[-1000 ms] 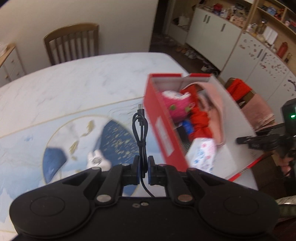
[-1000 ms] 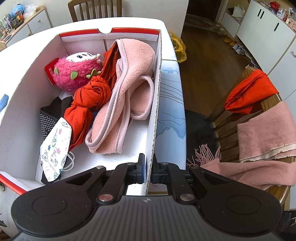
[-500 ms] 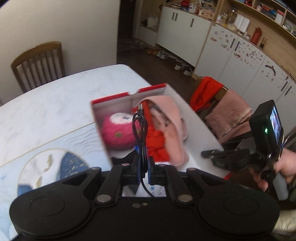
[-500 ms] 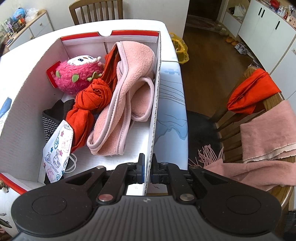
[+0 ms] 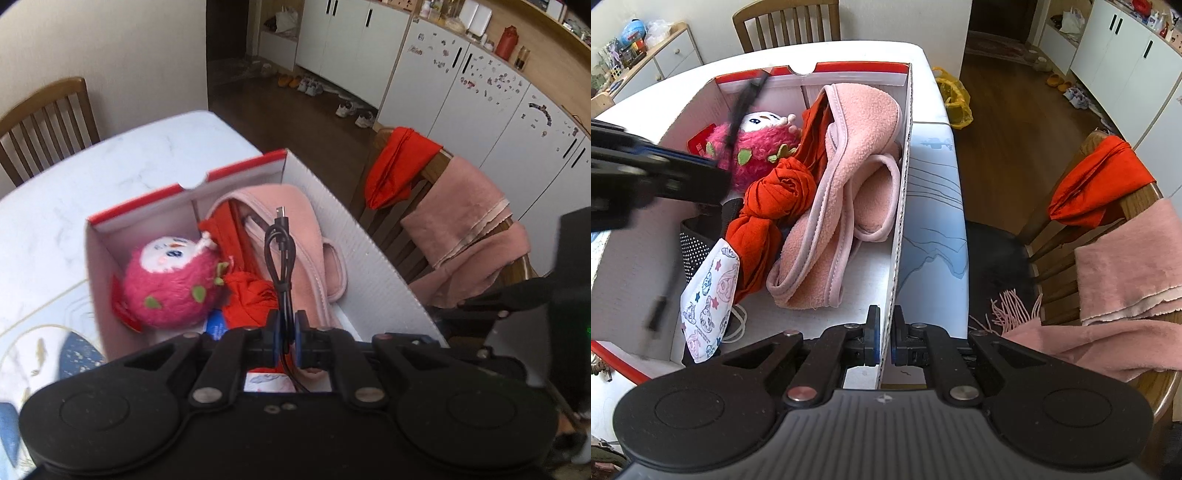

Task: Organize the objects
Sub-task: 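Carry the black cable into the shoebox and open the left gripper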

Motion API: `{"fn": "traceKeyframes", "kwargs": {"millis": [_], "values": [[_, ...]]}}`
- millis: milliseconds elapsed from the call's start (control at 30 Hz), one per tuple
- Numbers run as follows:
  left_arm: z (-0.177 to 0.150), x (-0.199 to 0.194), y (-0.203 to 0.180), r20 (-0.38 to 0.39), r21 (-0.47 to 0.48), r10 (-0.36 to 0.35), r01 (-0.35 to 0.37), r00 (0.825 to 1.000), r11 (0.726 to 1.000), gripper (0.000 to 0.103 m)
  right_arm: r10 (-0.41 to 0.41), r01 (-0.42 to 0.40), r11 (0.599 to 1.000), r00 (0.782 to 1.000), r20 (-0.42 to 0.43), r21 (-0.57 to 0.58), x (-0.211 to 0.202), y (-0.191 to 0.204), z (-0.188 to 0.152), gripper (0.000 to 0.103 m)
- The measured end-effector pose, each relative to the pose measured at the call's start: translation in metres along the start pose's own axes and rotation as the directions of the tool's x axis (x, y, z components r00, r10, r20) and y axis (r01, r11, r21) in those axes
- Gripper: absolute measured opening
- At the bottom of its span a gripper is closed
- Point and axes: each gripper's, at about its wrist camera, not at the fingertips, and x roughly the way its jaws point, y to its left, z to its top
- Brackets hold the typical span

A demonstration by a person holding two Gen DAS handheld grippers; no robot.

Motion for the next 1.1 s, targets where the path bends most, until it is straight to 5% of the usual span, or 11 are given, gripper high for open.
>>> {"fn": "traceKeyframes", "kwargs": {"millis": [833, 1100], "values": [[-0.020, 0.064, -0.009, -0.139, 0.009, 0.029, -0.028, 0.990, 1.000, 0.008, 0.029, -0.029, 0.999, 1.000, 0.004, -0.016, 0.000, -0.004, -0.001, 0.006], [-0.026, 0.059, -0.006, -0.137, 0.016, 0.019, -0.017, 0.990, 1.000, 0.020, 0.029, -0.029, 0.999, 1.000, 0.005, -0.013, 0.000, -0.004, -0.001, 0.006]]}}
